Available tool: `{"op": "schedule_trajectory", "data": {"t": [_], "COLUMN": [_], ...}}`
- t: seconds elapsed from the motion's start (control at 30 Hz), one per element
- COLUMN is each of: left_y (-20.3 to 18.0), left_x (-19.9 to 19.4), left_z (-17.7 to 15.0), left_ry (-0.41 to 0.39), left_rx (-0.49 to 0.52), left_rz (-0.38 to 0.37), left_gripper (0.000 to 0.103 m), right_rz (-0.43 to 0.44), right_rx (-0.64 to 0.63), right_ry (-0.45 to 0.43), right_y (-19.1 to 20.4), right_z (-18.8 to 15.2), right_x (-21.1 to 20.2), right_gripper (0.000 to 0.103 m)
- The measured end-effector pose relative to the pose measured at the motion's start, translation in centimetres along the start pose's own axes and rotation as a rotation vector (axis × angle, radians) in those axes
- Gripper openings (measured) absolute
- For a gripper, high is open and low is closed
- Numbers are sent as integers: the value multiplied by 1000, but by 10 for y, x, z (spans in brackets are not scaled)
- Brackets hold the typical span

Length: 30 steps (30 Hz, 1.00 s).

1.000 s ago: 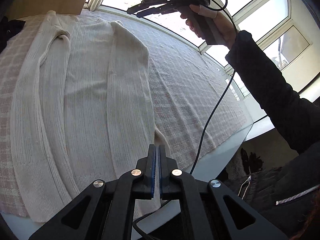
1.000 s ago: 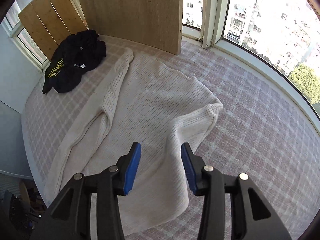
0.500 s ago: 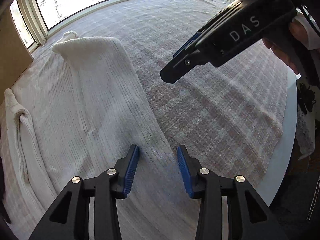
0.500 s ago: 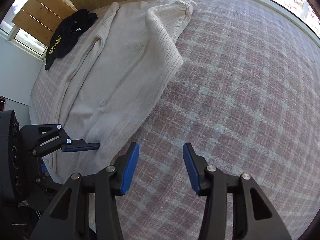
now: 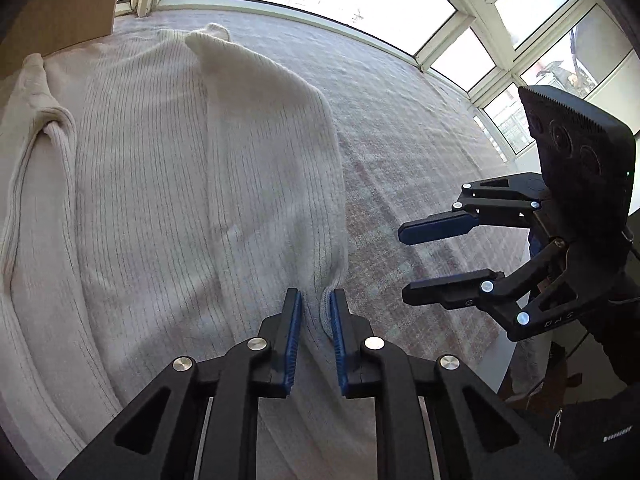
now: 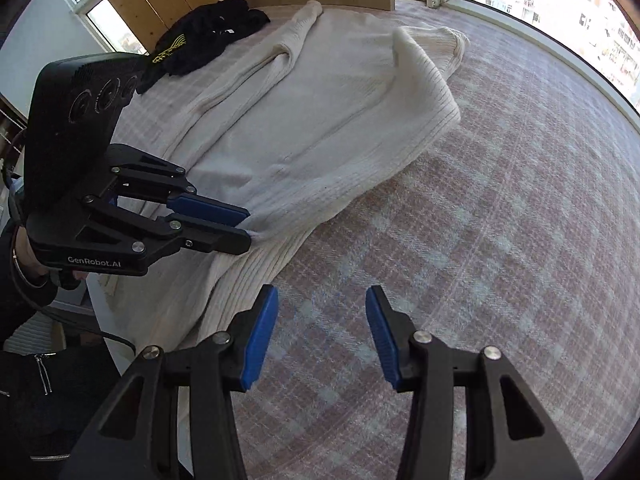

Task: Fold clothes

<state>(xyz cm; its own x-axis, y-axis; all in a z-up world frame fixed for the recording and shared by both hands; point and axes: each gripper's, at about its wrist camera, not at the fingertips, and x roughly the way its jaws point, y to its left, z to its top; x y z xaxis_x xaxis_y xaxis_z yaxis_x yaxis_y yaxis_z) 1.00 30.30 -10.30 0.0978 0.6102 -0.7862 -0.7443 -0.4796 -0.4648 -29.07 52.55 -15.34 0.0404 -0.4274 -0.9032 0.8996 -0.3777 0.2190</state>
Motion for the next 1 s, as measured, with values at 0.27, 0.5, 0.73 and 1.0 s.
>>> {"op": "schedule_trajectory", "data": {"t": [0.27, 0.5, 0.73, 1.0], "left_y": [18, -7, -23, -11], "left_x": [-10, -16, -23, -57], "left_z": [-5, -11, -59, -123], "left_ry": [-19, -31, 39, 66], "left_rx": [-33, 13, 65, -4], "left_rz": [-15, -82, -26, -6], "left_gripper": [9, 10, 19, 20], "right_rz": [-134, -159, -82, -173], "right_rx": [-183, 9, 78, -132], "right_ry": [79, 109, -36, 171], "right_y": [42, -20, -43, 2], "right_z": [9, 9, 49, 33], "right_x": [41, 16, -15, 45], "right_gripper": [45, 45, 45, 45]}}
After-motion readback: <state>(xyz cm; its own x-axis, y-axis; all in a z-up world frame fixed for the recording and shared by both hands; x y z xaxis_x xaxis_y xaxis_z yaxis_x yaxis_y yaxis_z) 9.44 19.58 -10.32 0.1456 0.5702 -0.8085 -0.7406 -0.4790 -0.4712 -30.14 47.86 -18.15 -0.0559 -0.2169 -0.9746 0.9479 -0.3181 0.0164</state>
